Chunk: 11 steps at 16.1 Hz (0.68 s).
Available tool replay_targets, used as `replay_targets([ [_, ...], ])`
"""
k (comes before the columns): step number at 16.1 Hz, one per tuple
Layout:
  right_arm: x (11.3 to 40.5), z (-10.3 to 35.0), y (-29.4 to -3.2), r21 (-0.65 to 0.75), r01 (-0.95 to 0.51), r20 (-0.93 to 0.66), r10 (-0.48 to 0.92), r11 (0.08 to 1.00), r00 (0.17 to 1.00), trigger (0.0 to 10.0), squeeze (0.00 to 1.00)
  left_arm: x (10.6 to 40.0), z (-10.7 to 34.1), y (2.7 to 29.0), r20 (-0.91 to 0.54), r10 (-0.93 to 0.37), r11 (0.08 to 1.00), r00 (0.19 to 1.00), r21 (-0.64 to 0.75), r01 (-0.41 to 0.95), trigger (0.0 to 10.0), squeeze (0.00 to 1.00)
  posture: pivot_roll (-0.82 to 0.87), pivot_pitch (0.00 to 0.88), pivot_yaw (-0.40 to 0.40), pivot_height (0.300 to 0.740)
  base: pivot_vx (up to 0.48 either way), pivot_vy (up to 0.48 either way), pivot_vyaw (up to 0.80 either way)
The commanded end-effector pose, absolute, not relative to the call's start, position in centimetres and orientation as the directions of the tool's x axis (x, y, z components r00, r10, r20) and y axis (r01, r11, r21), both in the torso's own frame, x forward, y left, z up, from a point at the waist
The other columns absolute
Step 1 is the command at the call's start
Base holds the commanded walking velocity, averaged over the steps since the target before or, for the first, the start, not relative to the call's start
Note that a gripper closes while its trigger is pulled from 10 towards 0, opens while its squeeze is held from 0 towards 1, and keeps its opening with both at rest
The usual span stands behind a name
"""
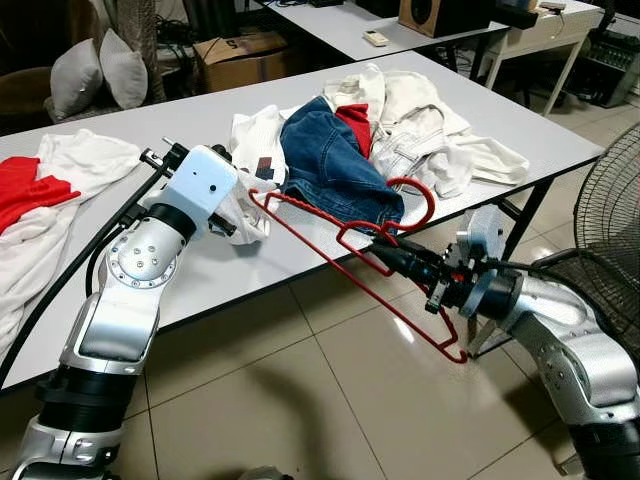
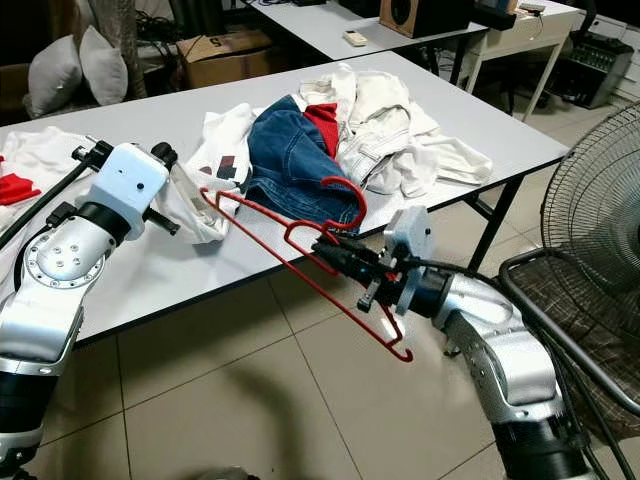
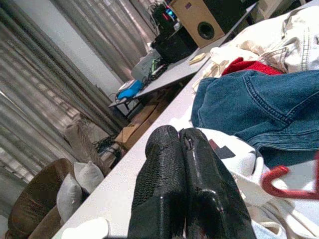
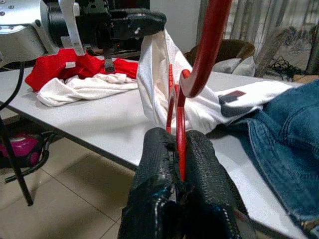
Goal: Hang hanger
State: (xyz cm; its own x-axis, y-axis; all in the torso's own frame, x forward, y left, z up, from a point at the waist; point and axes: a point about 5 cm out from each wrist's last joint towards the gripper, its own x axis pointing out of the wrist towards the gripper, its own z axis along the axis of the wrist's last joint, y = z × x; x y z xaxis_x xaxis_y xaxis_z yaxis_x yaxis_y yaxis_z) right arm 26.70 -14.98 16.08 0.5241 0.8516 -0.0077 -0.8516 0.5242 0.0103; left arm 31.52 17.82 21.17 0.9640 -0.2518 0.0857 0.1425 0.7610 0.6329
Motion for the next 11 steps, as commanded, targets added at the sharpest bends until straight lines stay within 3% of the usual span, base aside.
replay_targets([
  [1,26.6,16.8,-15.0,-0.005,-0.857,0.008,0.857,0.515,0.515,10.0,0.0,31.6,21.3,17.9,0.09,-0.243,0.761,0.966,0.635,0.132,0.0,0.0,-0.06,0.0,0.038,0.74,0.0,0.0,0.0],
  [7,26.7,16.6,-14.6,0.006,-0.864,0.001,0.864,0.504,0.504,10.0,0.0,31.5,21.4,17.3,0.1,-0.278,0.763,0.955,0.627,0.156,0.0,0.0,-0.06,0.0,0.034,0.74,0.0,0.0,0.0],
  [11,27.7,16.2,-14.0,0.005,-0.858,-0.013,0.858,0.514,0.514,10.0,0.0,30.3,22.0,14.8,0.115,-0.401,0.747,0.909,0.615,0.252,0.0,0.0,-0.05,0.0,0.033,0.74,0.0,0.0,0.0],
])
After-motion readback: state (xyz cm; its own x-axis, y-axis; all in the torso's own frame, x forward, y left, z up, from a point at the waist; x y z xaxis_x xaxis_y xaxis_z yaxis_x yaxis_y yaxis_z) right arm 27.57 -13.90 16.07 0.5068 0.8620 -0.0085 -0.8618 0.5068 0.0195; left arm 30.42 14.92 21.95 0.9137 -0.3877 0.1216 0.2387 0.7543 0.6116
